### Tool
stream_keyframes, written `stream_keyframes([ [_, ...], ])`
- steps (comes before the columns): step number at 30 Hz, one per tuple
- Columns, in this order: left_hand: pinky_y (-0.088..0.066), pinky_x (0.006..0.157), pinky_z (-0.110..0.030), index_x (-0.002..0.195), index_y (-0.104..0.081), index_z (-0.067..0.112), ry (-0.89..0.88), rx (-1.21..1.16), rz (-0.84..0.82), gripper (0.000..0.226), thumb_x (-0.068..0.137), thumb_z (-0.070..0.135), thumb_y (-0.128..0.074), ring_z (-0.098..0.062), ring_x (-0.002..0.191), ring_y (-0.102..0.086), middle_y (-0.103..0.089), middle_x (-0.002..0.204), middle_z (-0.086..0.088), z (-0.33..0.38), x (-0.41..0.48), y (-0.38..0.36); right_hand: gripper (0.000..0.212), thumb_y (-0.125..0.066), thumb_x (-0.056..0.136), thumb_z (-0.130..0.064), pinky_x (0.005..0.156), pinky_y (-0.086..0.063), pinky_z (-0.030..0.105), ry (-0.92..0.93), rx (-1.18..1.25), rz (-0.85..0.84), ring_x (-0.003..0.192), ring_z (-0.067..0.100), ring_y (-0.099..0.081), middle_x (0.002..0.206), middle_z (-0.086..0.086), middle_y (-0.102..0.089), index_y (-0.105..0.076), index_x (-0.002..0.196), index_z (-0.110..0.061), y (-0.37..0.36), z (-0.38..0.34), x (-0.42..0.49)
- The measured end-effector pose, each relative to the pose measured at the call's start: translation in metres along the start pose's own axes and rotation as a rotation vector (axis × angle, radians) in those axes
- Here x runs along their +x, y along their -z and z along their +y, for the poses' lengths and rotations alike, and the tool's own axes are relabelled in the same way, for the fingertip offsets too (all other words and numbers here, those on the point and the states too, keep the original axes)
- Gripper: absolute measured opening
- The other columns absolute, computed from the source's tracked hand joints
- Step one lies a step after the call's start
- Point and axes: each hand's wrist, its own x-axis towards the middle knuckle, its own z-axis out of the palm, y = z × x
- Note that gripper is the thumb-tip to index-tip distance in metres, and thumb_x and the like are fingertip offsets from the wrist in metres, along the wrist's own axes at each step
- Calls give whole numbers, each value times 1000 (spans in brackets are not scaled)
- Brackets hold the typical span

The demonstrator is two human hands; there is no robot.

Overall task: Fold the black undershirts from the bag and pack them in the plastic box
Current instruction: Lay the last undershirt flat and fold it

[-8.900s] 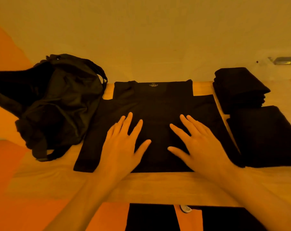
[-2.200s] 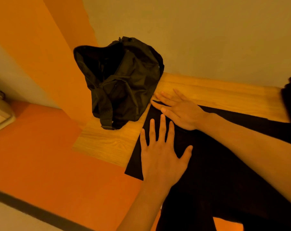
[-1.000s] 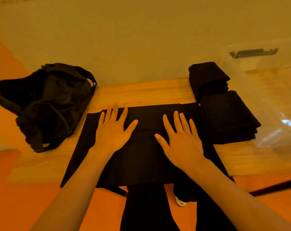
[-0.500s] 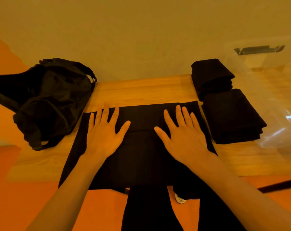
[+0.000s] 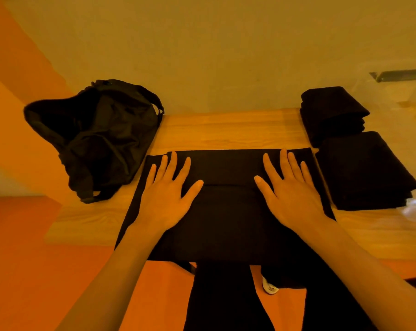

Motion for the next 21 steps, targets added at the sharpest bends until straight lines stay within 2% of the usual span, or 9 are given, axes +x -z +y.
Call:
stream_keyframes([
  [3,11,125,-36,158,6,39,-40,-34,66,82,87,80,5,-16,153,23,18,168,2,-12,-40,1,73,7,95,-70,124,5,41,71,38,88,154,25,14,167,9,12,8,159,-34,3,3,-41],
  [6,10,123,-28,160,-5,38,-134,-149,135,81,91,79,-18,-11,154,17,12,169,7,-30,-86,-1,75,-2,96,-73,123,-5,42,170,77,119,155,22,3,167,5,0,-8,159,-33,-1,14,-86],
  [9,-8,127,-37,160,-23,29,-320,-93,176,86,91,76,-41,-17,157,-3,-7,171,4,-46,-122,-16,76,-18,96,-75,120,-20,44,253,47,142,154,21,-17,164,4,-22,-33,154,-29,-7,35,-117],
  [11,-24,124,-44,159,-31,24,-369,-42,196,81,93,70,-44,-21,156,-17,-18,169,-1,-57,-135,-30,78,-25,94,-77,117,-30,45,273,30,191,148,22,-32,158,4,-38,-49,147,-25,-12,43,-130],
  [13,-33,118,-46,155,-39,18,-384,-22,267,68,98,56,-44,-26,151,-32,-31,164,-8,-63,-139,-41,76,-36,91,-73,113,-38,48,257,57,252,142,24,-42,150,7,-49,-56,141,-19,-21,53,-138],
  [15,-42,112,-51,149,-46,11,-395,-10,374,57,98,32,-58,-30,143,-43,-43,156,-13,-70,-138,-52,67,-46,92,-61,111,-43,50,278,80,320,140,23,-46,148,8,-51,-56,140,-17,-30,66,-143],
  [18,-51,101,-56,142,-53,2,-401,-10,497,60,84,-4,-70,-33,135,-52,-53,147,-18,-84,-140,-64,46,-56,98,-37,109,-47,49,339,147,409,138,19,-47,148,4,-49,-54,141,-18,-41,89,-149],
  [20,-52,99,-54,135,-59,0,-409,16,568,55,82,-11,-67,-33,129,-57,-59,140,-18,-95,-146,-66,42,-60,97,-27,111,-45,42,375,199,446,134,20,-52,146,5,-52,-56,138,-17,-46,101,-151],
  [21,-52,98,-53,131,-63,-1,-416,30,602,48,84,-9,-63,-33,125,-60,-62,137,-18,-99,-149,-66,40,-58,97,-26,114,-41,34,385,210,458,132,20,-54,144,5,-54,-57,136,-17,-45,106,-152],
])
